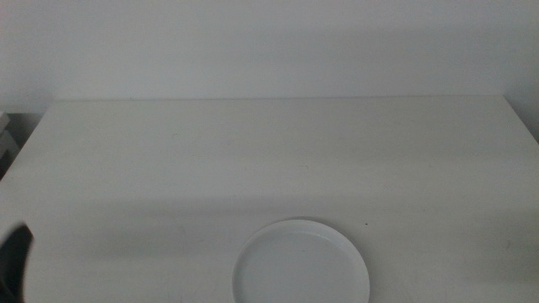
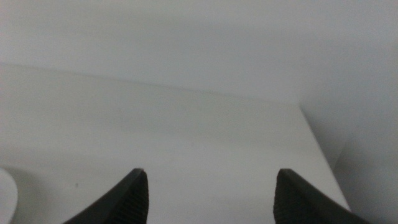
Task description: Stack the three bowls on top of each other.
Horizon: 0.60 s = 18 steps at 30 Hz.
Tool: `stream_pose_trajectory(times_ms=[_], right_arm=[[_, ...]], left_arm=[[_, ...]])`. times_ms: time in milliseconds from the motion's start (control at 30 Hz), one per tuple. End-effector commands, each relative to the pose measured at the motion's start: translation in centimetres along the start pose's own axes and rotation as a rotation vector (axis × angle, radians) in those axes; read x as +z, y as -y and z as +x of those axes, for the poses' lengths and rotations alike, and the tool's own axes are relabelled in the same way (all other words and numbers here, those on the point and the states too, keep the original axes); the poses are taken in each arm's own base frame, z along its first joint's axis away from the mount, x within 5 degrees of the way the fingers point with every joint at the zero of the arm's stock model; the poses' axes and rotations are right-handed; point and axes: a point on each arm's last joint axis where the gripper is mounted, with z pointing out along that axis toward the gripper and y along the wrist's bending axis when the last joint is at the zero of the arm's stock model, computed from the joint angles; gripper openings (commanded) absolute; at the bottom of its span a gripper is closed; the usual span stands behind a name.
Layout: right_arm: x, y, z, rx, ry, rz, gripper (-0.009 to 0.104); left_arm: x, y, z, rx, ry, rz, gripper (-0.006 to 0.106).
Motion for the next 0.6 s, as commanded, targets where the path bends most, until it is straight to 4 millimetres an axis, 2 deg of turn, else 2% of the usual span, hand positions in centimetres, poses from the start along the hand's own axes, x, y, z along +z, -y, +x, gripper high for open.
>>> stream_pose_trajectory(times_ms=[0, 167, 300, 400, 567], right_arm=[[-0.2, 0.2, 0.2, -0.016, 0.076, 0.028, 0.051], [0.2, -0.1, 3.1, -0.031, 0.036, 0.029, 0.051], [0.6, -0.2, 4.4, -0.027, -0.004, 0.024, 0.051], [0.6, -0.2, 4.5, -0.035, -0.011, 0.024, 0.051], [0.6, -0.2, 4.5, -0.042, -0.011, 0.026, 0.051]], left_arm=[[-0.2, -0.1, 0.6, -0.021, 0.031, -0.001, 0.103], [-0.3, -0.2, 3.9, -0.021, -0.042, -0.001, 0.103], [-0.5, -0.2, 5.0, -0.02, -0.029, -0.001, 0.103], [-0.7, -0.2, 5.5, -0.019, -0.037, 0.003, 0.103], [-0.9, -0.2, 5.3, -0.019, 0.005, 0.004, 0.103]])
